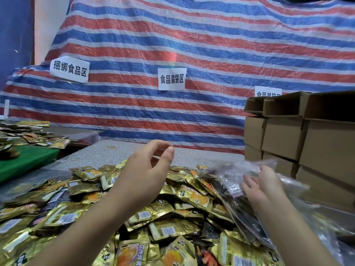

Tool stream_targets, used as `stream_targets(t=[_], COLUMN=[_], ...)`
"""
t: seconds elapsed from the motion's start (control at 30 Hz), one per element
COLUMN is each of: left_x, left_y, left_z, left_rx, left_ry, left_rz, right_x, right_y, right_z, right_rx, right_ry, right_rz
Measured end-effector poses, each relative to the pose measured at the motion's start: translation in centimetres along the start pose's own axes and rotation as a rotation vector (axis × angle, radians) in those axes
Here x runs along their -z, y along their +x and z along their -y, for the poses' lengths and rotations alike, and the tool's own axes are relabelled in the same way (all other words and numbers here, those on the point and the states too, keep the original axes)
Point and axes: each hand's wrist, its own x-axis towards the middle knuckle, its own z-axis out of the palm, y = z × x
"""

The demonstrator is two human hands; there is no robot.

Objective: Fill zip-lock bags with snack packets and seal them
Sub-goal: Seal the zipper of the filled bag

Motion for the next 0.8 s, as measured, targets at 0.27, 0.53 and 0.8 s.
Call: stream_targets(t=[0.27, 0.53, 0.8], left_x=[-0.2, 0.1, 2.8], left_y=[-0.1, 0.0, 1.4], left_z=[0.1, 0.5, 2.6], left_rx=[-0.03, -0.053, 0.046], left_ry=[0.066, 0.115, 0.351], left_rz=[0.03, -0.047, -0.087], right_x=[-0.8, -2.6, -4.2], right_y=[-2.0, -5.5, -8.6], right_z=[-0.3, -0.7, -1.6], right_rx=[-0.022, 0.058, 0.204], right_ry=[-0.077, -0.337, -0.539], right_rz=[0.187, 0.502, 0.705])
